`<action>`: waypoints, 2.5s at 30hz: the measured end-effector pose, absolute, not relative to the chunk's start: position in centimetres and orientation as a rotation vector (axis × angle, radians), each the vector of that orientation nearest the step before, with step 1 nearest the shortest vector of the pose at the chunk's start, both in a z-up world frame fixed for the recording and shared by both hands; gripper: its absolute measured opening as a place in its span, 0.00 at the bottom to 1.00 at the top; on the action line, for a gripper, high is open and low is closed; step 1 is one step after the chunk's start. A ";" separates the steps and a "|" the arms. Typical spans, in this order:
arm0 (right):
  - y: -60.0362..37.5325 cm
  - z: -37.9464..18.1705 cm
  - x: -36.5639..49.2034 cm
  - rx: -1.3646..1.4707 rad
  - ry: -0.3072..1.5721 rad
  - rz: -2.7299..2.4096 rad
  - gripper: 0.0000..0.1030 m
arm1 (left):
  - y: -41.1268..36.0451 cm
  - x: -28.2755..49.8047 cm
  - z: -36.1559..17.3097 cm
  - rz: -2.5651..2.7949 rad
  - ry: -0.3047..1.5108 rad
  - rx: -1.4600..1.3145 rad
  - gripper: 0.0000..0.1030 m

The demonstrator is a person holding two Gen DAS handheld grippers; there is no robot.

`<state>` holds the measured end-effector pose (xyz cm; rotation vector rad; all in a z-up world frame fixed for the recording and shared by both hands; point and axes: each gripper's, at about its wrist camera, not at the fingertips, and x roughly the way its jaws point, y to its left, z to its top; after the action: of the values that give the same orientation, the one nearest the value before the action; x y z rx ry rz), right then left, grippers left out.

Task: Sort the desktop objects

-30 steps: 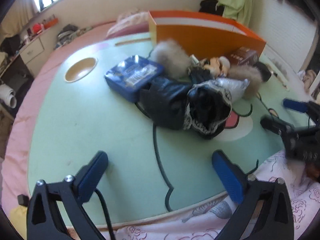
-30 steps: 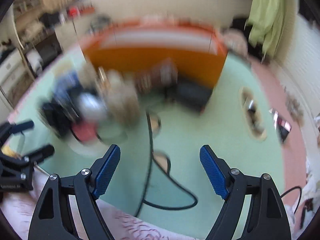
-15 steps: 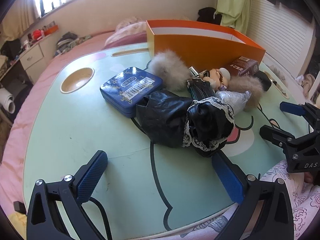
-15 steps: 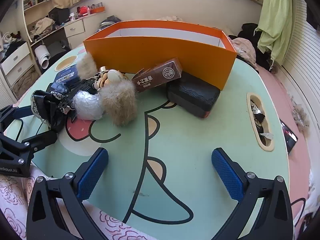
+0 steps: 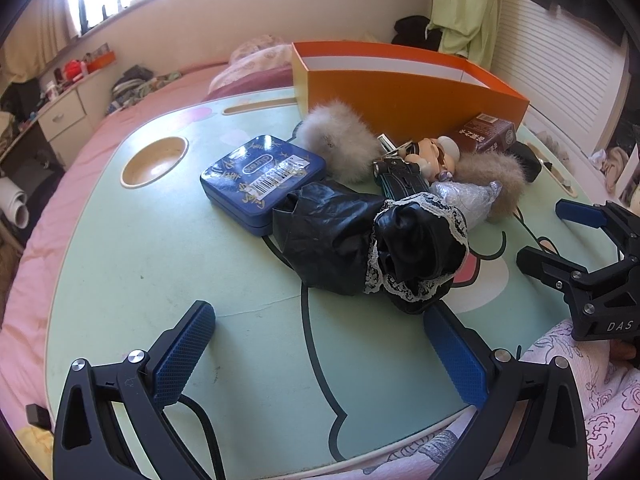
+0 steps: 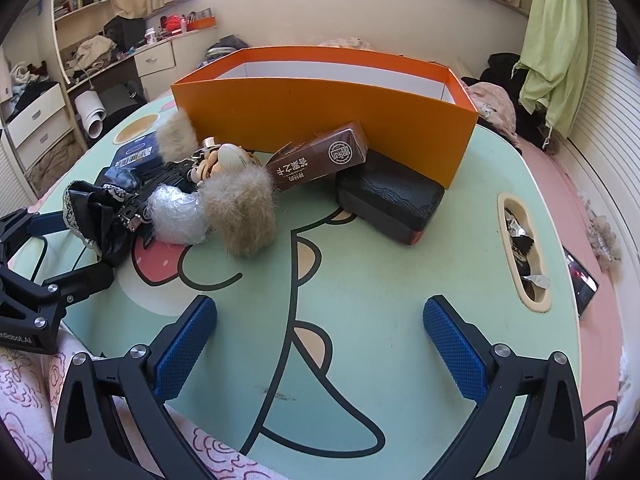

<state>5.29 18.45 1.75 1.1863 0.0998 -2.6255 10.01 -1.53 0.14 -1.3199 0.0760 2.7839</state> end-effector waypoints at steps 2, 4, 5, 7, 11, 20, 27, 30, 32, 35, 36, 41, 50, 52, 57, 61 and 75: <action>18.5 1.7 5.3 1.186 0.101 -2.625 1.00 | -1.5 10.0 0.2 2.784 0.076 -1.319 1.00; 18.4 2.1 5.2 1.185 0.102 -2.625 1.00 | -1.5 10.0 0.2 2.784 0.076 -1.319 1.00; 18.4 2.2 5.2 1.184 0.102 -2.625 1.00 | -1.5 10.0 0.2 2.784 0.076 -1.319 1.00; 18.3 2.3 5.2 1.184 0.116 -2.628 1.00 | -1.5 10.0 0.2 2.784 0.076 -1.319 1.00; 18.2 2.6 5.2 1.179 0.118 -2.627 1.00 | -1.5 10.0 0.2 2.783 0.077 -1.314 1.00; 18.2 2.8 5.4 1.177 0.120 -2.626 1.00 | -1.5 10.1 0.2 2.782 0.076 -1.309 1.00; 18.2 2.9 5.3 1.178 0.123 -2.625 1.00 | -1.5 10.1 0.2 2.783 0.076 -1.308 1.00; 18.2 3.0 5.3 1.178 0.123 -2.624 1.00 | -1.5 10.1 0.3 2.784 0.075 -1.306 1.00; 18.3 3.0 5.3 1.178 0.124 -2.624 1.00 | -1.6 10.1 0.4 2.785 0.071 -1.298 1.00; 18.3 3.0 5.3 1.178 0.124 -2.623 1.00 | -2.5 10.5 0.8 2.767 -0.028 -1.235 1.00; 18.3 3.0 5.4 1.178 0.123 -2.623 1.00 | -3.2 10.7 1.0 2.752 -0.097 -1.199 1.00; 18.2 3.2 5.4 1.177 0.124 -2.622 1.00 | -4.9 11.5 2.3 2.720 -0.268 -1.047 0.81; 18.3 3.3 5.5 1.176 0.125 -2.620 1.00 | -0.9 9.1 4.8 2.773 -0.014 -0.986 0.80; 18.3 3.3 5.5 1.177 0.125 -2.621 1.00 | -0.1 8.3 4.2 2.738 0.034 -1.046 0.79; 18.3 3.3 5.5 1.176 0.126 -2.621 1.00 | 0.5 9.0 3.2 2.685 0.072 -1.063 0.51; 18.3 3.5 5.7 1.162 0.103 -2.620 1.00 | 0.1 11.9 2.8 2.681 0.056 -0.996 0.47; 15.1 6.8 5.7 0.993 0.087 -2.552 0.58 | -0.5 12.7 2.1 2.688 0.027 -0.993 0.49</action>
<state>5.70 15.10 6.82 0.9931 0.0872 -2.5522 12.68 -0.49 2.10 -0.9934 0.0269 2.6879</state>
